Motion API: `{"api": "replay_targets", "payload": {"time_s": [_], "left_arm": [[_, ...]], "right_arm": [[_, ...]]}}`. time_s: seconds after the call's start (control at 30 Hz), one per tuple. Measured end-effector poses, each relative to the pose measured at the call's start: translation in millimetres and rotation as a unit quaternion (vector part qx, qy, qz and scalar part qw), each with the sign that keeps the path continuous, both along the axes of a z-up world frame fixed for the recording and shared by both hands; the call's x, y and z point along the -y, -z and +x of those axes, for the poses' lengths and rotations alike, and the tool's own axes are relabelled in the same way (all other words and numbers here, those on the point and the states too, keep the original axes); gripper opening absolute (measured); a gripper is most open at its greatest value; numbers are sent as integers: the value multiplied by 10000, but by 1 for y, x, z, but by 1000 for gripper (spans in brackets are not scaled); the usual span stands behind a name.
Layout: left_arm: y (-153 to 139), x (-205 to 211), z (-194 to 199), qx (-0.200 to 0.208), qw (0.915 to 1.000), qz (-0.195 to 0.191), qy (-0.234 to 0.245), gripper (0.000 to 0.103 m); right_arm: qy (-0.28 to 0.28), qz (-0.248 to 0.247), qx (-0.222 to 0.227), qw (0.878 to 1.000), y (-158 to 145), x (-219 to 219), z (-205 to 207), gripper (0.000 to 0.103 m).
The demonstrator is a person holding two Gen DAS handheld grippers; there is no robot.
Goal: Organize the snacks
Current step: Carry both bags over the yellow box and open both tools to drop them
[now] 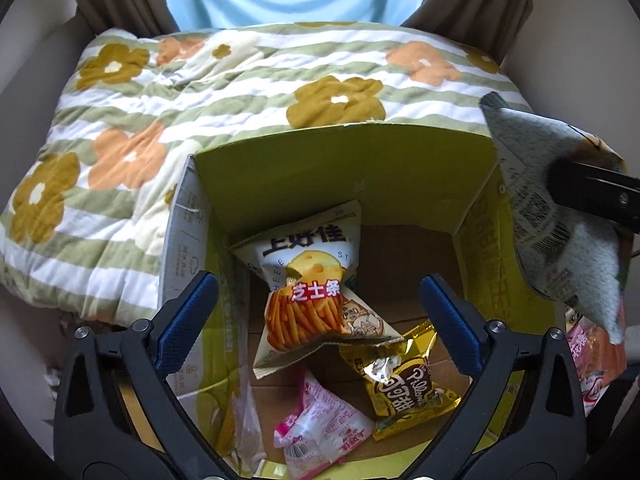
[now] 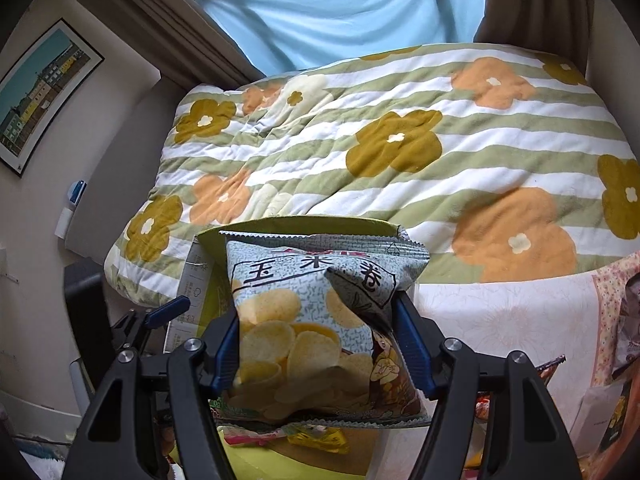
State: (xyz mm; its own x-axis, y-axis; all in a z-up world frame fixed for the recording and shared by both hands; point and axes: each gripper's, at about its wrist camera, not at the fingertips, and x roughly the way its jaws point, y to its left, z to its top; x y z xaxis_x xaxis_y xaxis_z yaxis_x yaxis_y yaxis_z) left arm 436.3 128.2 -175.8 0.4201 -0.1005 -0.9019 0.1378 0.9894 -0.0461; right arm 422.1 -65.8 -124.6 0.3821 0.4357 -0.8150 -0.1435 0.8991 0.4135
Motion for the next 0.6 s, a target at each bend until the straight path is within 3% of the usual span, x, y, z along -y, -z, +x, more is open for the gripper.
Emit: {"api": "replay_targets", "payload": {"time_s": [0.33,0.5,0.53,0.57,0.6], "left_arm": [[-3,-11,-29,-108,9992,-221,-304,101],[-6,-15,-44,-46,9991,-71,-413,101],[-7,-16,-46,-37,9990,-48,-442,101],[-7,-17,-48,-35,9989,-32,-469,101],[-7,-19,-50,-46,9987,-20,-503,101]], "right_arm": [[-451,-467,149,9978,8,-22,5,65],[-445,-475,85,9978,19,-25,10,67],[-422,-470,124,9979,19,-25,10,73],[-388,-474,192,9979,19,-25,9,87],[-360,-478,261,9979,18,-25,8,94]]}}
